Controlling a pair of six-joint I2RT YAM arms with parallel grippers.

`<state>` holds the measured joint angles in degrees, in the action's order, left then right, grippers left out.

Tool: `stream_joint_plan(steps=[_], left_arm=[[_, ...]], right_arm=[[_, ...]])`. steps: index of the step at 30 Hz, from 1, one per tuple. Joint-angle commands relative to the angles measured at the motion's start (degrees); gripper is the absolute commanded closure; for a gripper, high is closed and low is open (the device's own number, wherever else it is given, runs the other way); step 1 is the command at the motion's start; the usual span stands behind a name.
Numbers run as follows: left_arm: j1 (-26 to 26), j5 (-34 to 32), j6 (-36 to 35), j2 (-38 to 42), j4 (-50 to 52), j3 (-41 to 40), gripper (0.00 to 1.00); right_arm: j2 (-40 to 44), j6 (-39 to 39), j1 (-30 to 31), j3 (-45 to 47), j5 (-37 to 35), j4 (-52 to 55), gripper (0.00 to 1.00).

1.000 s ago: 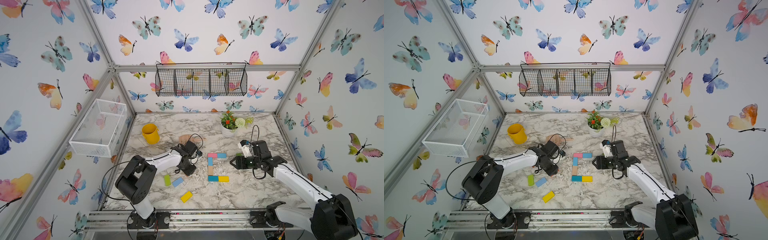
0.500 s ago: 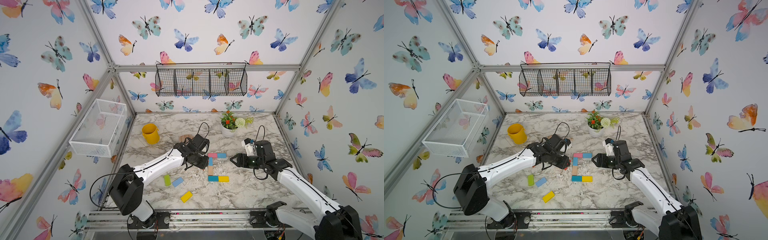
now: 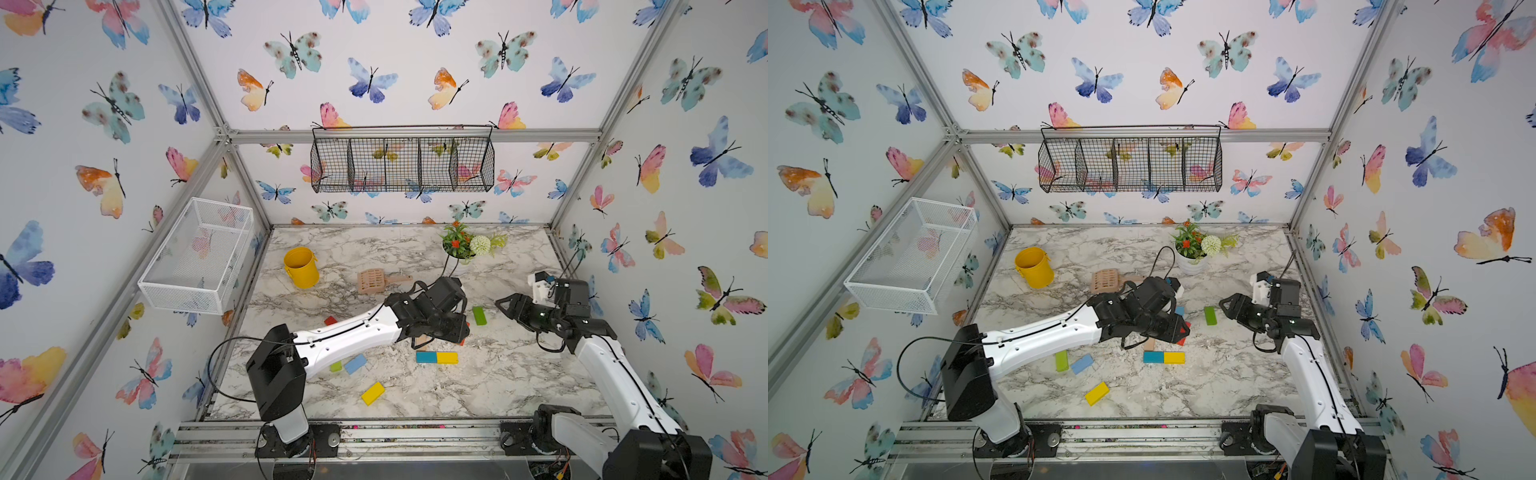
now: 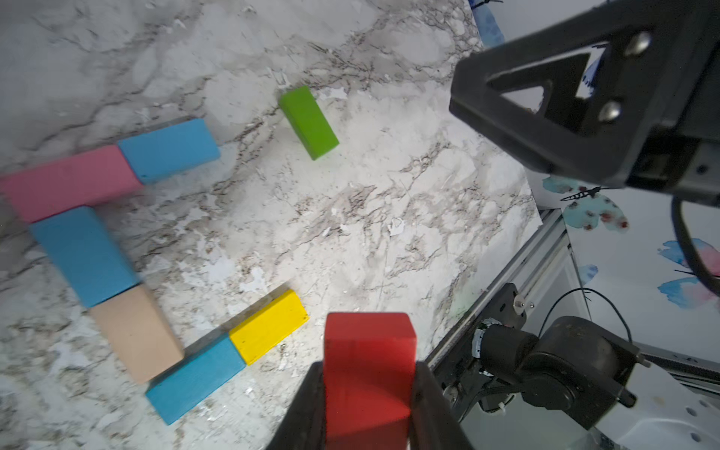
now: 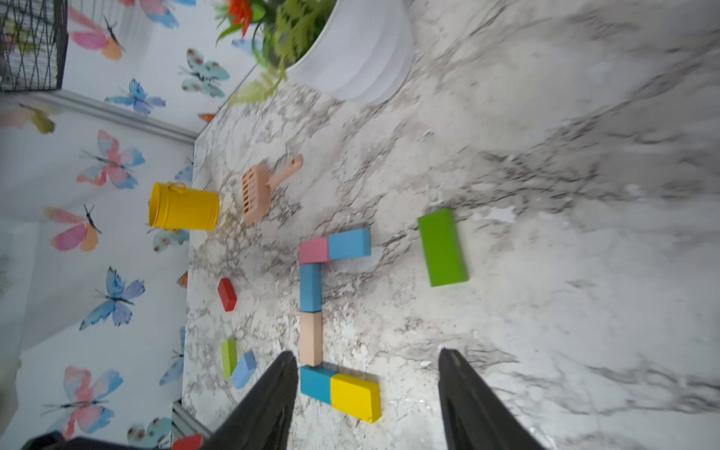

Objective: Assemble the letter c with building blocks
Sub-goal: Place the building block at the center of the board.

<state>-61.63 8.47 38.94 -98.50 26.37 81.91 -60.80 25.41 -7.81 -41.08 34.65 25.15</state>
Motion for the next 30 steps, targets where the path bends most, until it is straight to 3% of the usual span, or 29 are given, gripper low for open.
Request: stream_joint_plan(steps=[1, 6, 13, 30], left_arm=[[-0.7, -0.6, 4.4, -5.1, -3.8, 3.5, 0.83], [-0.9, 0.3, 7.8, -11.5, -6.6, 7.9, 0.84], [-0.9, 1.6, 12.8, -17.7, -14.0, 7.8, 0.85], [-1.2, 4.4, 13.2, -30.1, -13.1, 14.9, 0.85]], right_arm=[[-2.1, -5.9, -8.2, -0.9, 8.5, 4.3, 0.40], [-3.3, -8.3, -16.5, 1.2, 14.6, 4.2, 0.41], [-3.0, -6.2, -16.9, 1.1, 15.9, 2.6, 0.42], [-3.9, -10.5, -16.9, 2.0, 15.7, 4.1, 0.40]])
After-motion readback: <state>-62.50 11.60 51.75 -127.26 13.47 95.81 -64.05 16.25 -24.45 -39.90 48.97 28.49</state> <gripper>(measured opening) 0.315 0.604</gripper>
